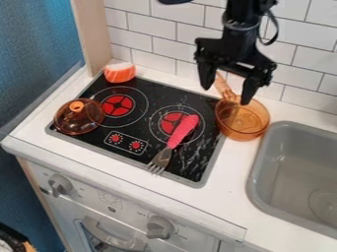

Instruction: Put the red fork at the middle of the stove

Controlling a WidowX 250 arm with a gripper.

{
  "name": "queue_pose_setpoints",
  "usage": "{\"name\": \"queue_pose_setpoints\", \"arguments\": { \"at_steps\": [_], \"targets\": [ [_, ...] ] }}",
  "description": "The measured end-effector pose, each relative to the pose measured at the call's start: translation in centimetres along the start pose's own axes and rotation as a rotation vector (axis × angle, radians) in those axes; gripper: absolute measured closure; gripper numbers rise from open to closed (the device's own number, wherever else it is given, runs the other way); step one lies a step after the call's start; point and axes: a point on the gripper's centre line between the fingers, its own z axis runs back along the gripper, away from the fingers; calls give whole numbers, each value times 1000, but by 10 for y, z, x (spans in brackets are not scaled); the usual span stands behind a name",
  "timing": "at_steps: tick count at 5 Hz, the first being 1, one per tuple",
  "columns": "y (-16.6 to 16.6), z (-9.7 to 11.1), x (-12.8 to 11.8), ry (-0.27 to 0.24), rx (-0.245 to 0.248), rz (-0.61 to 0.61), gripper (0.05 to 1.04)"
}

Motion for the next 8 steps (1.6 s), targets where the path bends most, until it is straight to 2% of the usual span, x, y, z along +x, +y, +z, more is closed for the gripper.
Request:
{"name": "queue_pose_setpoints", "arguments": {
  "at_steps": [1,2,3,4,5,6,8],
  "targets": [
    [15,-11,-10,24,68,-16,83],
    [28,-41,-22,127,45,-35,83],
    [37,-63,-25,183,44,-34,83],
    [43,-81,-27,220,70,-30,83],
    [46,-96,-31,248,59,-53,83],
    [47,-99,-29,247,28,-54,137],
    [49,-104,-26,237,29,-39,682]
  ]
}}
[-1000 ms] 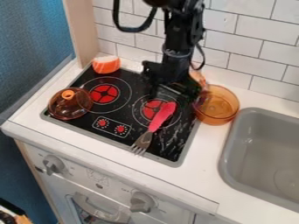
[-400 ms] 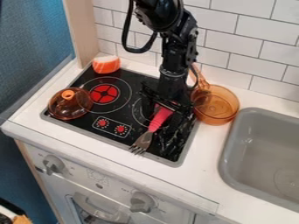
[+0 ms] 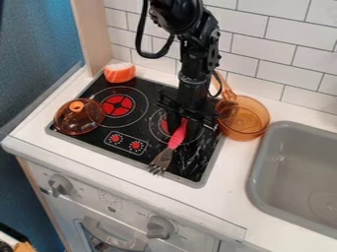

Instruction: Put the red fork at the middle of the stove

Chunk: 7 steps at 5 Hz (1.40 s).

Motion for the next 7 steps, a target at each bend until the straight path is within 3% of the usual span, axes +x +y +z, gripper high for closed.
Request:
{"name": "queue_pose_setpoints", "arguments": {
  "at_steps": [2,3,4,5,6,7],
  "targets": [
    [-4,2,-3,-9,-29,12,705],
    [-7,14,-10,5,-57,89,705],
    [12,42,-13,-15,-128,295,705],
    [37,61,-14,-49,-145,551,705],
    [55,69,-14,-64,-250,801,705],
    [73,62,-17,-75,-263,1057,705]
  ]
}}
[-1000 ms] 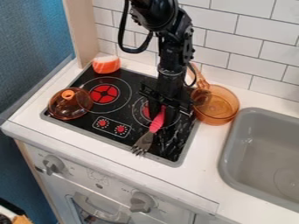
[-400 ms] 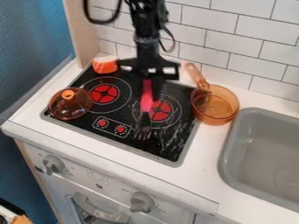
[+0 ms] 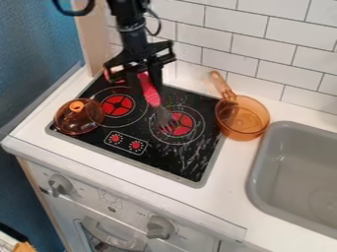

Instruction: Put the red fork at the middle of the stove

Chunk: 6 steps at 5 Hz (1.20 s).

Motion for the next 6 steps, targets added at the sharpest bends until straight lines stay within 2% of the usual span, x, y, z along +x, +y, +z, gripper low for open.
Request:
{"name": "queue_pose_setpoints", "arguments": {
  "at_steps": [1,2,3,4,5,6],
  "targets": [
    [3,-2,9,-69,-2,238,705],
    [5,-11,13,-134,43,476,705],
    [3,-30,7,-149,115,520,705],
    [9,-41,11,-153,202,541,705],
    [17,-52,9,-145,266,545,705],
    [21,-56,9,-147,287,535,705]
  ]
}}
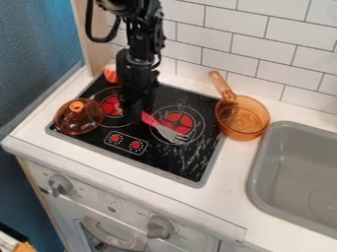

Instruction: Put the red fork at the middle of the stove

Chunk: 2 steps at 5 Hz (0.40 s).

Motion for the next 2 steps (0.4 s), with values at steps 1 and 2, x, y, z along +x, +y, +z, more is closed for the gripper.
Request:
{"name": "queue_pose_setpoints", "arguments": {
  "at_steps": [1,2],
  "targets": [
    [1,-2,0,13,-1,-7,705],
    [1,-5,1,32,-21,-29,705]
  ]
}}
